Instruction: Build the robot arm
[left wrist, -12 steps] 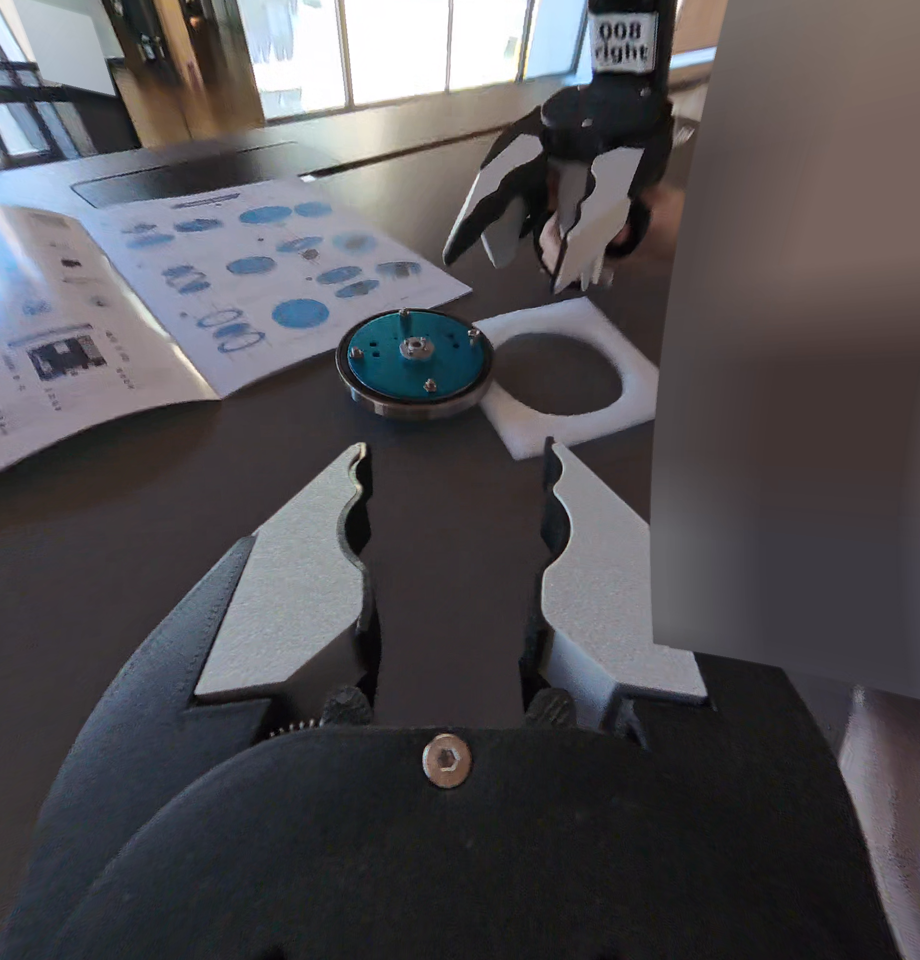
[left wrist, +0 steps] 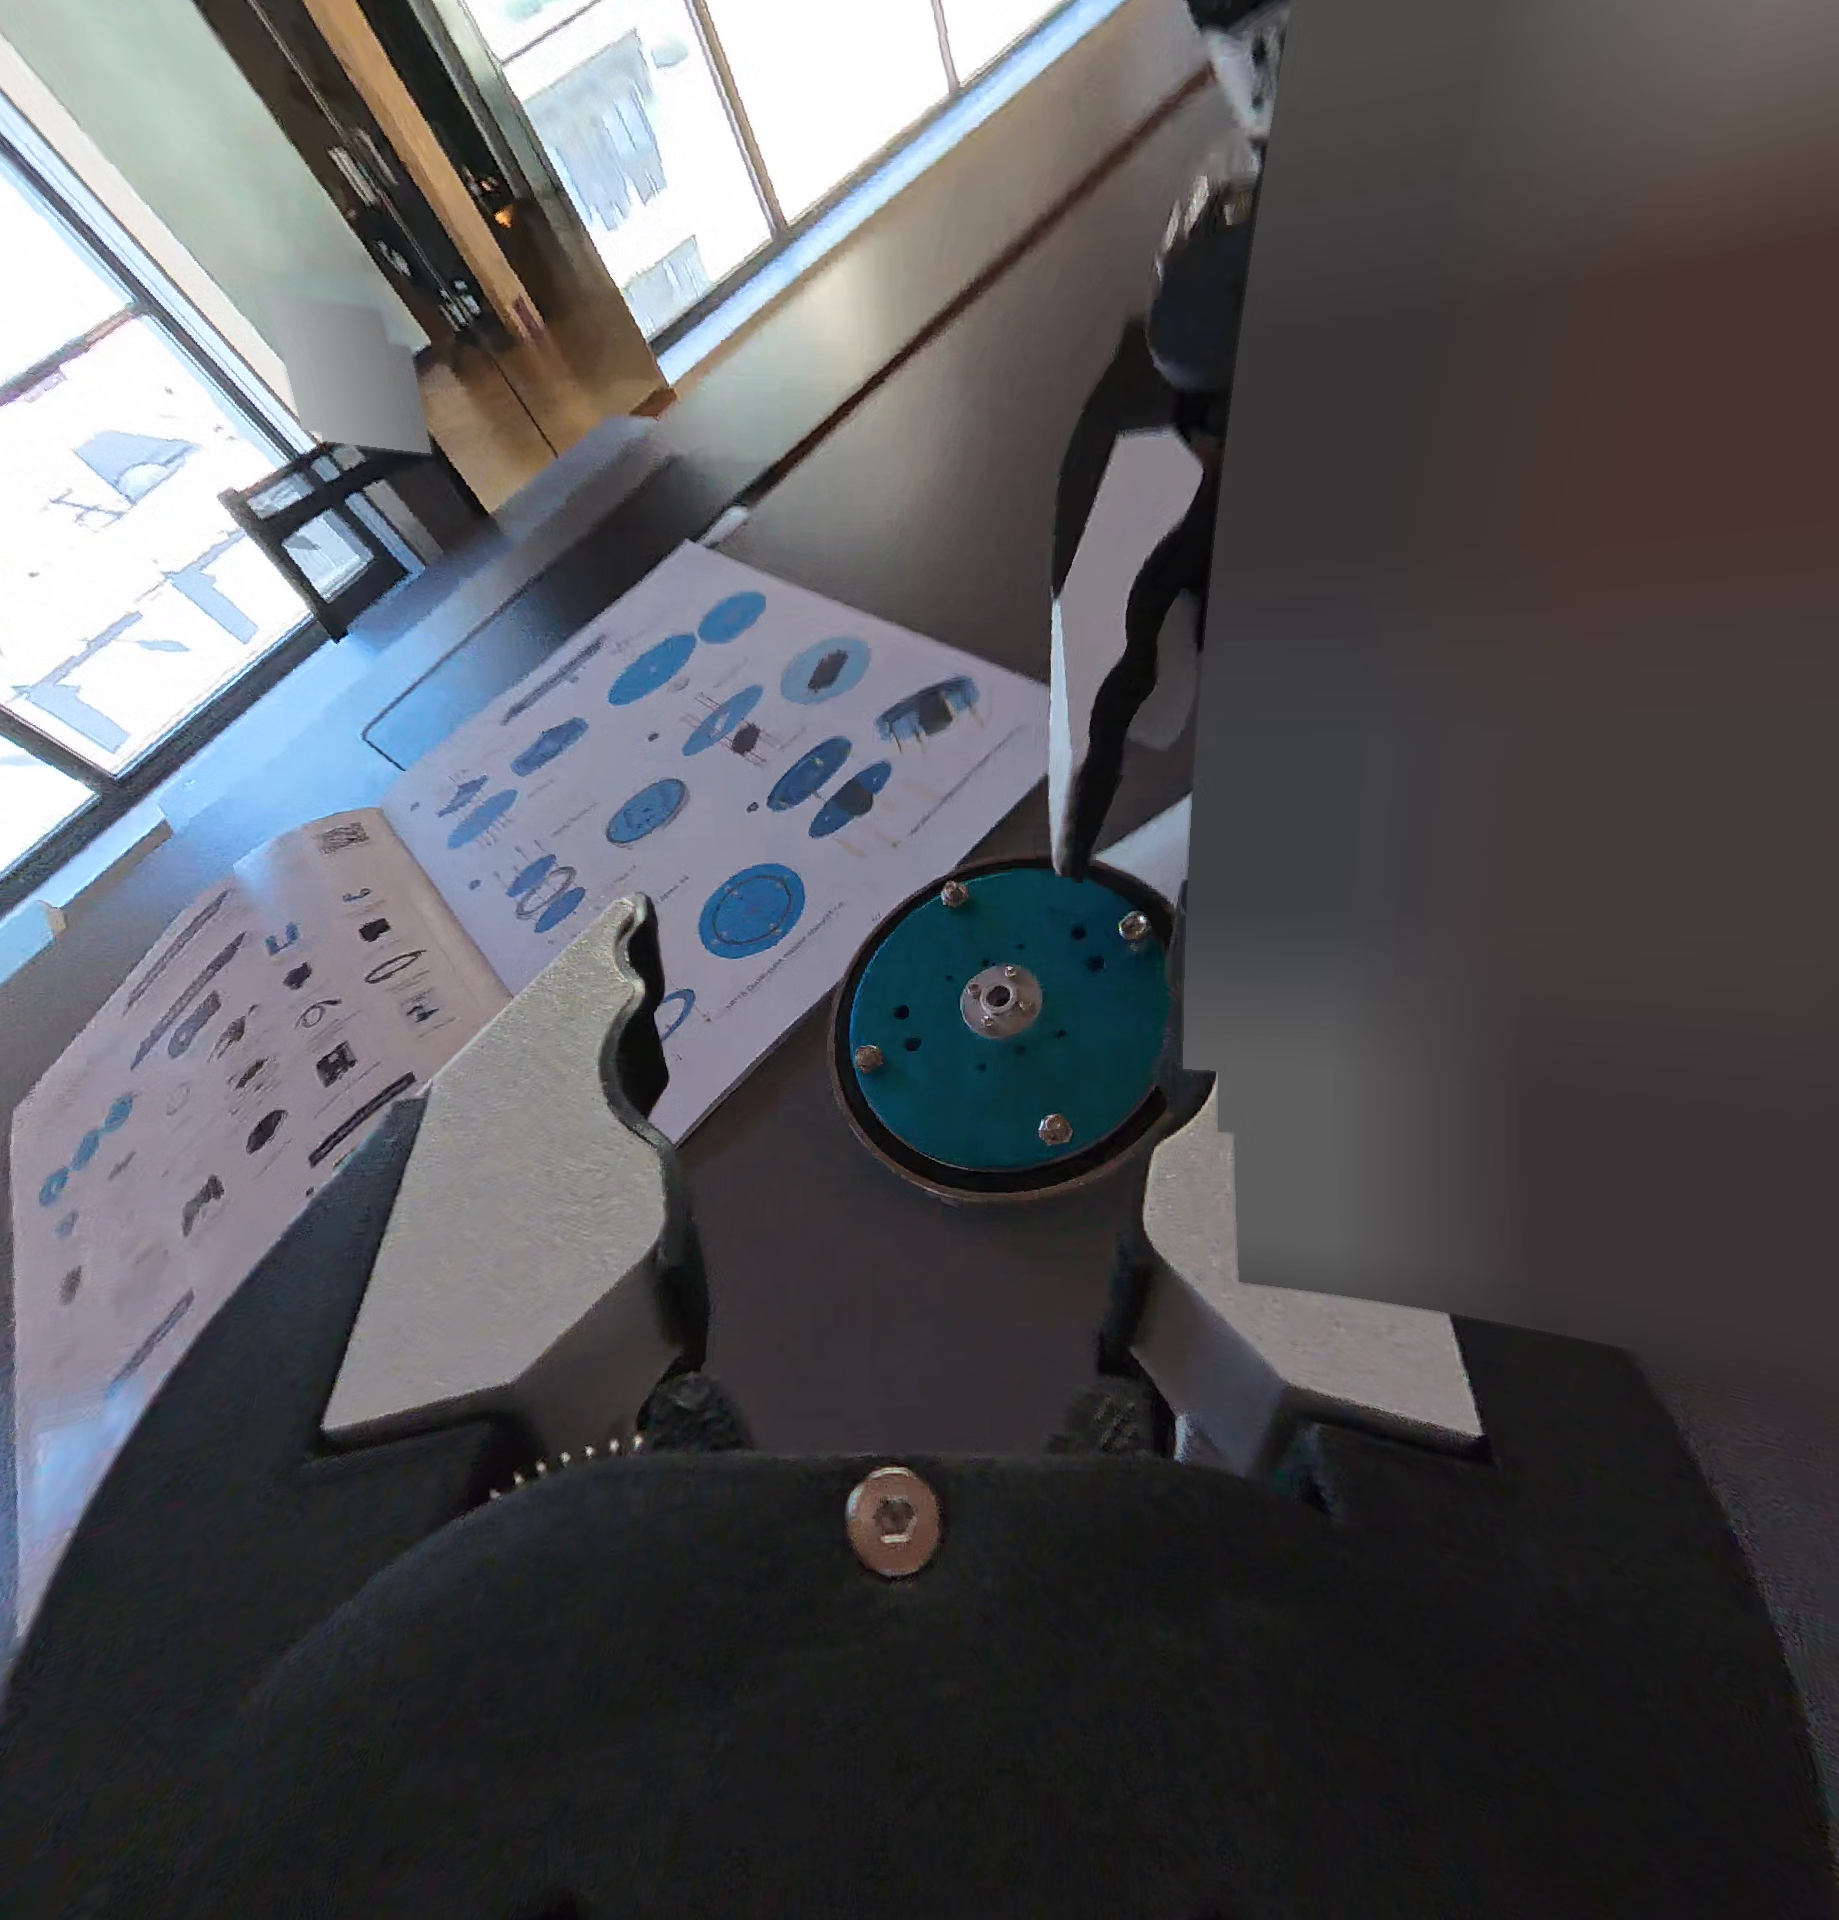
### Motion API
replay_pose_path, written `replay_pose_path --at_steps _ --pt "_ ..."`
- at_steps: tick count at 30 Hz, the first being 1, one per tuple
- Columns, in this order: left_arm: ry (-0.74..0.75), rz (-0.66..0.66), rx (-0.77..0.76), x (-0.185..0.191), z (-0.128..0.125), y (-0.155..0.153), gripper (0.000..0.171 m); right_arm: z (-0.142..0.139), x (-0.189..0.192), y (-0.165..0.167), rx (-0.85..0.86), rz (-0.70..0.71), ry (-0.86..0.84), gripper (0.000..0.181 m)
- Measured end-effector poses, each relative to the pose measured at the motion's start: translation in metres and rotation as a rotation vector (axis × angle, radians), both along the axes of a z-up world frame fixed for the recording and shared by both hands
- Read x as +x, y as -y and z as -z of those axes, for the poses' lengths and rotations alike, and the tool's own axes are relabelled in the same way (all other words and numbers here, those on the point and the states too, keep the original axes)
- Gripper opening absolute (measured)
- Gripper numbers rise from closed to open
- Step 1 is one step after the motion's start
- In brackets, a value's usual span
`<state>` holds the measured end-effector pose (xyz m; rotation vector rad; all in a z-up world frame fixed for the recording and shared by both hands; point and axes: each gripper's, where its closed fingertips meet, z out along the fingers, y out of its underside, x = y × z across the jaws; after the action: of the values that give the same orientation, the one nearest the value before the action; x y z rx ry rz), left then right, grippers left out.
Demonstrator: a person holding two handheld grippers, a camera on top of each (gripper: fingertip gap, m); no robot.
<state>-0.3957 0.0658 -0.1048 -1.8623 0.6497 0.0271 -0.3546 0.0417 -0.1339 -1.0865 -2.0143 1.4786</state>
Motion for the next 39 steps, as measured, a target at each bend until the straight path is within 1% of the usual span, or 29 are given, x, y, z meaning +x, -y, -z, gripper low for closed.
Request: replay_pose_path --at_steps 1,4,7,12,18,24,28,33,35,39 --pt "-0.024 0.007 -0.011 0.003 0.007 -0.003 0.097 0.001 0.000 0.001 0.010 -0.003 0.002 0.059" --pt "-0.028 0.030 -0.048 0.012 0.023 -0.005 0.095 0.006 0.001 0.004 0.042 -0.011 0.018 0.058" --pt "-0.042 0.019 -0.049 0.012 0.027 -0.008 0.091 0.010 0.001 0.005 0.067 -0.013 0.042 0.056" --pt "-0.048 0.001 -0.068 0.011 0.034 -0.013 0.089 0.013 0.001 0.005 0.089 -0.010 0.053 0.055" --pt "-0.040 0.000 -0.078 0.008 0.037 -0.014 0.085 0.015 0.002 0.005 0.100 -0.008 0.061 0.054" --pt "-0.044 0.003 -0.092 0.006 0.039 -0.014 0.086 0.015 0.003 0.004 0.101 -0.009 0.060 0.051" --pt "-0.013 0.013 -0.111 0.006 0.040 -0.012 0.085 0.017 0.002 0.003 0.120 0.001 0.060 0.051" --pt "0.059 0.018 -0.122 0.006 0.037 -0.011 0.084 0.017 0.002 0.004 0.157 0.002 0.036 0.051" --pt "0.055 0.010 -0.125 0.003 0.038 -0.012 0.081 0.017 0.002 0.004 0.154 0.001 0.039 0.051" --pt "0.047 -0.004 -0.123 0.000 0.038 -0.012 0.082 0.016 0.003 0.003 0.143 -0.001 0.037 0.049"
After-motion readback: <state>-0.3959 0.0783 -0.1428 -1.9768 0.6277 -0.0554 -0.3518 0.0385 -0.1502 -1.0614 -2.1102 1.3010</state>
